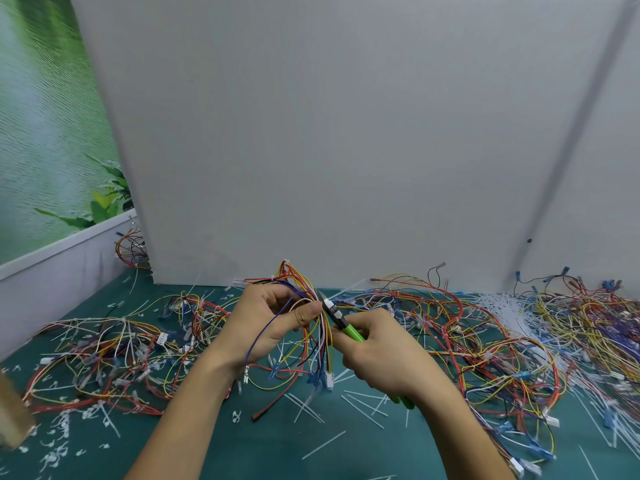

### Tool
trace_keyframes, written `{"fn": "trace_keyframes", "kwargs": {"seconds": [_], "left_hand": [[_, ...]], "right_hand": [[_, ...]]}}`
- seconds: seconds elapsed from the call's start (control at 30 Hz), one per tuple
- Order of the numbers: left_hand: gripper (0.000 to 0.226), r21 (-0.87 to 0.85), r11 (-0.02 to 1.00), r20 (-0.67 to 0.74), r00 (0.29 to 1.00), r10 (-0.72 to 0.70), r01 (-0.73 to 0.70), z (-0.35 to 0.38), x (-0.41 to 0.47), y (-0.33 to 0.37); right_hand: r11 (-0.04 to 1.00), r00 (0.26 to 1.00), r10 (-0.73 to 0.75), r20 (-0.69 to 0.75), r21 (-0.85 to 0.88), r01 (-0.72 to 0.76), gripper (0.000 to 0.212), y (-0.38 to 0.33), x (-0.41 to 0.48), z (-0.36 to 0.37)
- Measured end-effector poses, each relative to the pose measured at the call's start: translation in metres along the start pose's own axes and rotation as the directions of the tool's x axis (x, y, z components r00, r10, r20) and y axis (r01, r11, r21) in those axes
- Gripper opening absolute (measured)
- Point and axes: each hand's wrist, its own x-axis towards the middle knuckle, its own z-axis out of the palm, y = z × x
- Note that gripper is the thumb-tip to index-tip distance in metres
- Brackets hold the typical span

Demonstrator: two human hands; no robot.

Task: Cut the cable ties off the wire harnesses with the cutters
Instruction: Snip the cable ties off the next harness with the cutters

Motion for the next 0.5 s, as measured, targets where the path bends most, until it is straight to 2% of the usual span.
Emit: {"fn": "trace_keyframes", "kwargs": {"seconds": [0.13, 0.37, 0.5], "left_hand": [[0.012, -0.001, 1.0, 0.002, 1.0, -0.003, 0.003, 0.0001, 0.0004, 0.0003], [0.012, 0.003, 1.0, 0.006, 1.0, -0.006, 0.005, -0.001, 0.0005, -0.0002], [0.011, 0.001, 1.0, 0.05, 0.999, -0.01, 0.01, -0.0004, -0.0003, 0.0001]], "right_hand": [[1.0, 1.0, 0.008, 0.014, 0.003, -0.008, 0.051, -0.0002, 0.0, -0.0011], [0.998, 0.997, -0.04, 0.062, -0.035, 0.042, 0.028, 0.0005, -0.0018, -0.0059], [0.999, 0.998, -0.046, 0.043, -0.026, 0.047, 0.029, -0.0001, -0.0023, -0.0047]]}}
